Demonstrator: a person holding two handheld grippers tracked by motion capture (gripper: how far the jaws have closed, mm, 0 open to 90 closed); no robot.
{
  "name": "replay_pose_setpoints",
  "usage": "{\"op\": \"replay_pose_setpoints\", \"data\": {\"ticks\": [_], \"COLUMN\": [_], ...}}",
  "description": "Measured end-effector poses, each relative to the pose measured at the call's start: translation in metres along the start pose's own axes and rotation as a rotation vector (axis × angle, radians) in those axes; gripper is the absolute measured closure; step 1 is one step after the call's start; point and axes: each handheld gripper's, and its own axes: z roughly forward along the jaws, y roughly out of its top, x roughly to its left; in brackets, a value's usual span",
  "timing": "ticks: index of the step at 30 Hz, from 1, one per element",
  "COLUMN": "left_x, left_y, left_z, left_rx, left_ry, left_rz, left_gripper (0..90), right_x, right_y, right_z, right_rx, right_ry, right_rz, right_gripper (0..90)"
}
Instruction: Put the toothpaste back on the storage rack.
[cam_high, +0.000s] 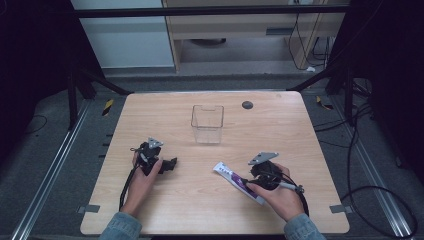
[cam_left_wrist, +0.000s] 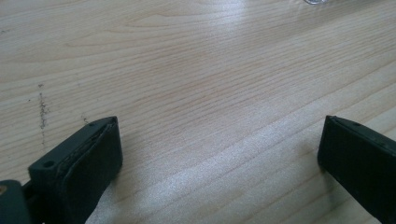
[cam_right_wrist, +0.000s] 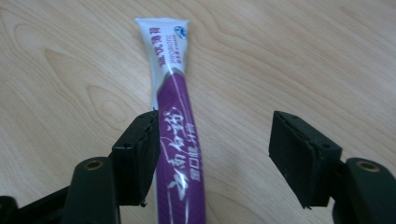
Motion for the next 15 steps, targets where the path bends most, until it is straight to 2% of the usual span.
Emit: {"op": "replay_pose_setpoints", "data": {"ticks": [5, 7, 9, 15], "left_x": [0.000, 0.000, 0.000, 0.000], "left_y": [0.000, 0.000, 0.000, 0.000], "left_z": [0.000, 0.000, 0.000, 0.001], "left_rx": [-0.001, -0.001, -0.002, -0.003], "left_ry": [-0.001, -0.001, -0.002, -0.003], "left_rz": [0.000, -0.002, -0.003, -0.003], "left_gripper": [0.0, 0.0, 0.0, 0.0], "right_x": [0.006, 0.007, 0.009, 0.013], "right_y": [0.011, 0.015, 0.019, 0.029], "right_z": [0.005, 0.006, 0.007, 0.011], "right_rx": [0.046, 0.052, 0.067, 0.086], "right_ry": [0.032, 0.060, 0.062, 0.090], "right_rz": [-0.029, -0.040, -0.058, -0.056], "right_gripper": [38.7, 42.8, 43.6, 43.0]}}
